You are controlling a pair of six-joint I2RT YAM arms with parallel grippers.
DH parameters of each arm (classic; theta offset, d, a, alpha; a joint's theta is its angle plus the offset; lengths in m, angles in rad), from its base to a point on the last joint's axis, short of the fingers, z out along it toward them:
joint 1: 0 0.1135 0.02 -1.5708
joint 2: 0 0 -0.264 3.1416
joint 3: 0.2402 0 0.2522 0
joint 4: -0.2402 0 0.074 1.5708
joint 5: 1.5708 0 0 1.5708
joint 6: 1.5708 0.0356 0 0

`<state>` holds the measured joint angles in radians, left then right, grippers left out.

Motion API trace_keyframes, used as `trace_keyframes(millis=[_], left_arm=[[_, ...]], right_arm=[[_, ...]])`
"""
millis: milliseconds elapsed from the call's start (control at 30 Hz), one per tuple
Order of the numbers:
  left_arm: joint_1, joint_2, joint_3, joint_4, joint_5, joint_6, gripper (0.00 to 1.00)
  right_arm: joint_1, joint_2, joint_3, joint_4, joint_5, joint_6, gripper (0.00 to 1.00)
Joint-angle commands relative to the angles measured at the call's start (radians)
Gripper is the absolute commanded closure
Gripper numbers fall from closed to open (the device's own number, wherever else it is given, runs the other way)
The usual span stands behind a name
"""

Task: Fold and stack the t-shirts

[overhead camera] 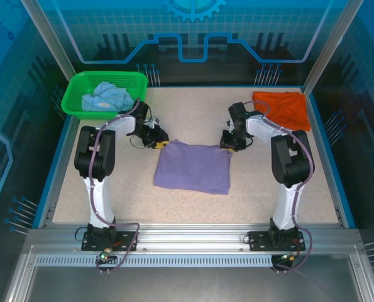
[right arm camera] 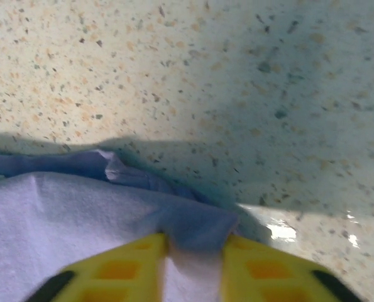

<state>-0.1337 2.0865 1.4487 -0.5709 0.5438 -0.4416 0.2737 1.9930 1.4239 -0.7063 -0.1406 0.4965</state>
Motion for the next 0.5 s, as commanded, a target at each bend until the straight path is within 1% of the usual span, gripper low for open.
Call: trace_keyframes(millis=[0, 33, 133, 167, 300, 467], left_arm=[[-0.006, 0.005, 0.036, -0.011, 0.044, 0.027, 0.87], [-0.008, -0.004, 0.036, -0.013, 0.045, 0.028, 0.90], [-0.017, -0.061, 0.029, -0.018, 0.045, 0.042, 0.98], [-0.018, -0.085, 0.021, -0.018, 0.045, 0.045, 1.00], [-0.021, -0.198, -0.025, 0.013, 0.052, 0.043, 1.00], [-0.028, -0.277, -0.029, 0.031, 0.071, 0.043, 0.99]], right_arm=[[-0.014, 0.029, 0.049, -0.012, -0.060, -0.024, 0.88], [-0.015, 0.029, 0.057, -0.022, -0.065, -0.027, 0.92], [-0.016, -0.011, 0.037, -0.023, -0.082, -0.025, 1.00], [-0.015, -0.032, 0.024, -0.015, -0.087, -0.021, 1.00], [-0.015, -0.153, -0.049, 0.011, -0.113, -0.001, 1.00], [-0.018, -0.245, -0.105, -0.023, -0.075, -0.006, 1.00]])
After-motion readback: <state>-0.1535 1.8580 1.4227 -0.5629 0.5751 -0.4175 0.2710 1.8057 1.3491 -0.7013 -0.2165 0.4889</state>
